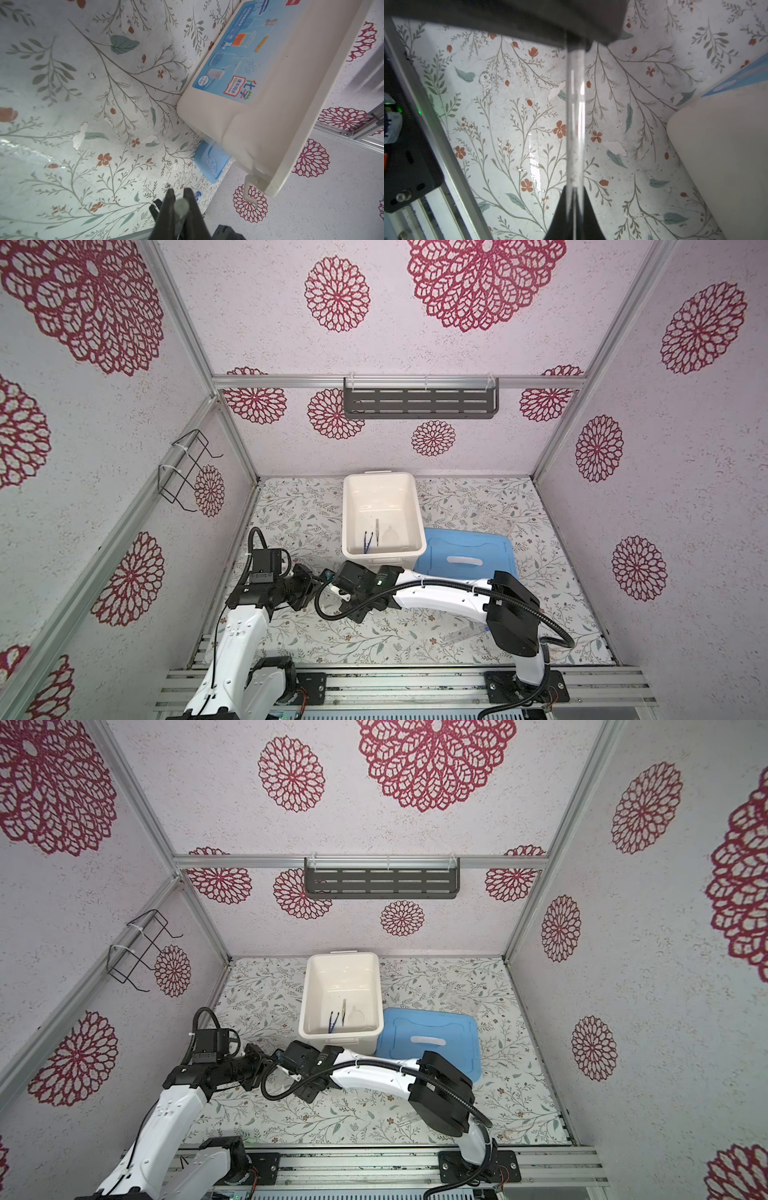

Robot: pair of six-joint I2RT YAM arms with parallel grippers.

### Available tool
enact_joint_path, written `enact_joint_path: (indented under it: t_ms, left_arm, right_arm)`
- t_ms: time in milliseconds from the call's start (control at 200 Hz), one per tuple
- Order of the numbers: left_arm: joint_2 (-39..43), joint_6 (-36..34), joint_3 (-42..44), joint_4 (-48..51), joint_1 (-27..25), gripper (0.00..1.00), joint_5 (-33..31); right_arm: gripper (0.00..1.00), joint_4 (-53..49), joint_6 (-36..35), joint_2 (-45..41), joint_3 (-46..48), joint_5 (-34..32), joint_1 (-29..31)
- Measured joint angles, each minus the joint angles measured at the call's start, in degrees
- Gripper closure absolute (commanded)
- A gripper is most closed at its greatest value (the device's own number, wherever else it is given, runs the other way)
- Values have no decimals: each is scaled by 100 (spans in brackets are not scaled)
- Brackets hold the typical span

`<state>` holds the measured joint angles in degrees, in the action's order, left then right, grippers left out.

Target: Organize the chemistry lab equipment

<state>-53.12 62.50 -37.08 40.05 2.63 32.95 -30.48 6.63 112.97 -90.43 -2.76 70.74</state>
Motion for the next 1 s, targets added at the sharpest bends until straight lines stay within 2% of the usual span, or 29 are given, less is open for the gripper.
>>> enact_joint_path:
  t_ms: [40, 75, 210, 430, 681, 806, 1001]
  left_arm:
    - [0, -42, -87, 48, 9, 48, -4]
    - [0, -37, -173, 81, 24, 38, -9]
    - [-17, -208, -570, 245, 142, 25, 13]
    - [-11, -544, -1521, 387, 485, 18, -251]
    - [96, -1027, -2577, 216, 505, 17, -953]
    - [114, -1196, -2472, 184, 505, 17, -1102]
    - [92, -1113, -1493, 94, 505, 17, -942]
  right_arm:
    - [100, 26, 24, -28, 13, 4, 0]
    - [100, 68, 61, -57, 28, 0, -7]
    - [100, 205, 103, -125, 46, 31, -39]
    - [100, 181, 205, -413, 24, 155, -350]
    - [100, 192, 452, -1115, -164, 299, -1165]
    - [100, 286, 765, -1353, -245, 350, -1585]
    - [100, 293, 1340, -1200, -367, 52, -2017]
